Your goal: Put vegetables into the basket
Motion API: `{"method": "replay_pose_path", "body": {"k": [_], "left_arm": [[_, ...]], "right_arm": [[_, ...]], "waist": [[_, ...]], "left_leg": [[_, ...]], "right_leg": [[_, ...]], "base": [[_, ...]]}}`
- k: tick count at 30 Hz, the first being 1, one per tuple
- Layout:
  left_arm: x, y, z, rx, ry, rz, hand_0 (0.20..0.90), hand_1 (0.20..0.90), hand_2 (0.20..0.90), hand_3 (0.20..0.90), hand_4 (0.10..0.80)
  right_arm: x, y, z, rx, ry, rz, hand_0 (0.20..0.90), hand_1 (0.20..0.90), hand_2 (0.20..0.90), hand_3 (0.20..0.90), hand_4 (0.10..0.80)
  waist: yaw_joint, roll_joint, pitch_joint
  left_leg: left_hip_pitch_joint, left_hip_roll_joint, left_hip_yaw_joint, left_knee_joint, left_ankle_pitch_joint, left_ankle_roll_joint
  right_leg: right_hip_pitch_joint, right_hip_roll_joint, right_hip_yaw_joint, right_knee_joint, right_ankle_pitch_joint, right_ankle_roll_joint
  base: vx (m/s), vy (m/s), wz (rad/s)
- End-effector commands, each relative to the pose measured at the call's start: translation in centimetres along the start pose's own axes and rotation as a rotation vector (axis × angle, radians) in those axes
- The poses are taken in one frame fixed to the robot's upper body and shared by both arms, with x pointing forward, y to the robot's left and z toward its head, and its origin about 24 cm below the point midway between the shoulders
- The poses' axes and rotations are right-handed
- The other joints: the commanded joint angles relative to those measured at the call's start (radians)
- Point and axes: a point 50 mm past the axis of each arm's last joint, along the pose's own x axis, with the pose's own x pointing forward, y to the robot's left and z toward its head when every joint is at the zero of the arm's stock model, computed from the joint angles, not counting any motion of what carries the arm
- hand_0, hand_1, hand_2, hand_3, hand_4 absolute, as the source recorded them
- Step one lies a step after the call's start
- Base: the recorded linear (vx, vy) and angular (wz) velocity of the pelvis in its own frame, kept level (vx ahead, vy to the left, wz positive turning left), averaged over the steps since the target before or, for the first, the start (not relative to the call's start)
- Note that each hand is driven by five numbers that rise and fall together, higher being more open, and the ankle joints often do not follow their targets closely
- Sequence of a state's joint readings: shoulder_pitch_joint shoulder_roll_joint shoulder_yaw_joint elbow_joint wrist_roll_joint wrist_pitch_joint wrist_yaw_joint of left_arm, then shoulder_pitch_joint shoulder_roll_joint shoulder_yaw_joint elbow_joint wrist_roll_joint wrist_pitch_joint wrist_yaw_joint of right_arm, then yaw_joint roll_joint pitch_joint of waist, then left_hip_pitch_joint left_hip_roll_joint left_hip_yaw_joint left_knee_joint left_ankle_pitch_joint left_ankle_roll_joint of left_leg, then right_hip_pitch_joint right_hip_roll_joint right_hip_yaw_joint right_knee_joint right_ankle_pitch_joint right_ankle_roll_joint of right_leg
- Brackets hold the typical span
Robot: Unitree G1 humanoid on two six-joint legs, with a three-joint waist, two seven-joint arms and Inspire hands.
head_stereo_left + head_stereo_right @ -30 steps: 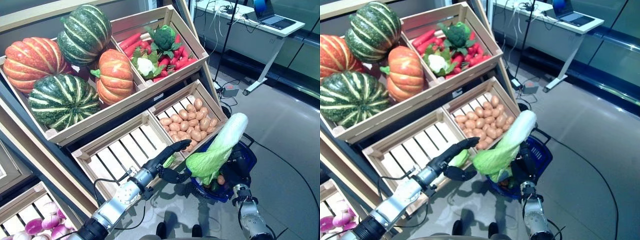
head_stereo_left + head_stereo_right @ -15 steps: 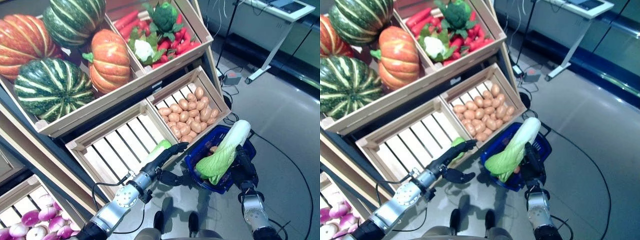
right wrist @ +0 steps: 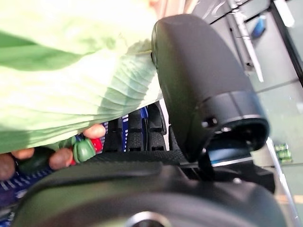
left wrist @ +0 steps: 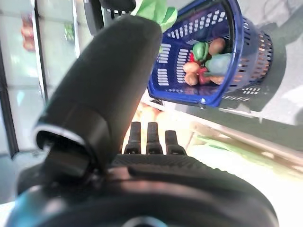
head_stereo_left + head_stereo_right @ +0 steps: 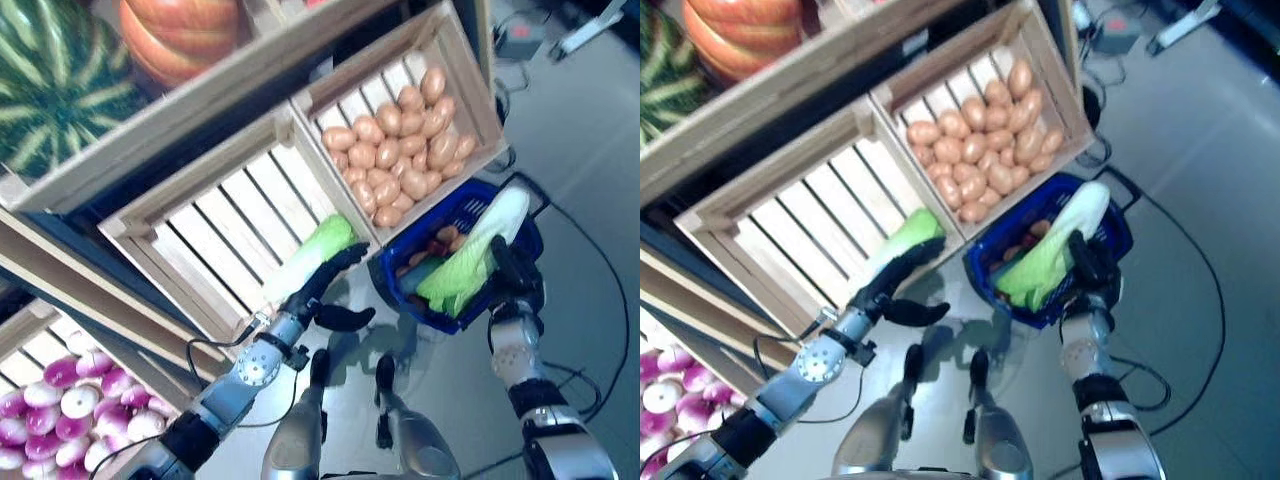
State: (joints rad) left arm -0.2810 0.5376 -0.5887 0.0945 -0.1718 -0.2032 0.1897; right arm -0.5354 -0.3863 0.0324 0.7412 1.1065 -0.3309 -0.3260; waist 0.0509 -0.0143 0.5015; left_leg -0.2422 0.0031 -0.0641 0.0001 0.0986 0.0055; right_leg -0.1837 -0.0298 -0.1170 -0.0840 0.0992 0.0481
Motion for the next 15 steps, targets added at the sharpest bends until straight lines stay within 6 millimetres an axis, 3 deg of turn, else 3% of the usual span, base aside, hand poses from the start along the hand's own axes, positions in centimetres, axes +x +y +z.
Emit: {"method": "replay_pose_path", "body": {"k": [1, 5, 8, 15], "left_arm": [[0.8, -0.8, 3.8, -0.045, -0.229, 0.024, 0.900, 0.900, 0.900, 0.900, 0.800], [1.3, -0.8, 4.0, -0.049, -0.236, 0.041, 0.900, 0.900, 0.900, 0.900, 0.800], [1.7, -0.8, 4.4, -0.046, -0.261, 0.046, 0.900, 0.900, 0.900, 0.900, 0.800], [2.3, -0.9, 5.0, -0.049, -0.278, 0.049, 0.900, 0.900, 0.900, 0.900, 0.800]], "right_arm": [[1.4, 2.3, 8.9, 0.156, -0.359, 0.049, 0.300, 0.300, 0.300, 0.300, 0.400], [1.7, 3.2, 10.7, 0.200, -0.405, 0.058, 0.300, 0.300, 0.300, 0.300, 0.400], [1.9, 4.3, 12.8, 0.248, -0.455, 0.069, 0.300, 0.300, 0.300, 0.300, 0.400], [1.8, 6.2, 16.2, 0.280, -0.557, 0.033, 0.300, 0.300, 0.300, 0.300, 0.400]], "waist": [[0.028, 0.001, 0.007], [0.027, 0.008, 0.018], [0.023, 0.020, 0.018], [0.022, 0.055, 0.018]], "left_leg": [[-0.061, -0.001, -0.025, 0.019, -0.013, 0.027], [-0.135, -0.016, -0.026, 0.068, -0.014, 0.024], [-0.251, -0.045, -0.039, 0.167, -0.025, 0.025], [-0.397, -0.068, -0.038, 0.241, -0.019, 0.028]], "right_leg": [[-0.055, -0.016, 0.008, 0.114, 0.034, -0.004], [-0.119, -0.018, -0.008, 0.149, 0.030, -0.008], [-0.220, -0.020, -0.013, 0.214, 0.024, -0.011], [-0.368, -0.033, -0.014, 0.278, 0.027, -0.008]], "base": [[-0.134, -0.073, 0.18], [-0.115, -0.025, 0.10], [-0.120, -0.006, 0.00], [-0.075, -0.006, 0.07]]}}
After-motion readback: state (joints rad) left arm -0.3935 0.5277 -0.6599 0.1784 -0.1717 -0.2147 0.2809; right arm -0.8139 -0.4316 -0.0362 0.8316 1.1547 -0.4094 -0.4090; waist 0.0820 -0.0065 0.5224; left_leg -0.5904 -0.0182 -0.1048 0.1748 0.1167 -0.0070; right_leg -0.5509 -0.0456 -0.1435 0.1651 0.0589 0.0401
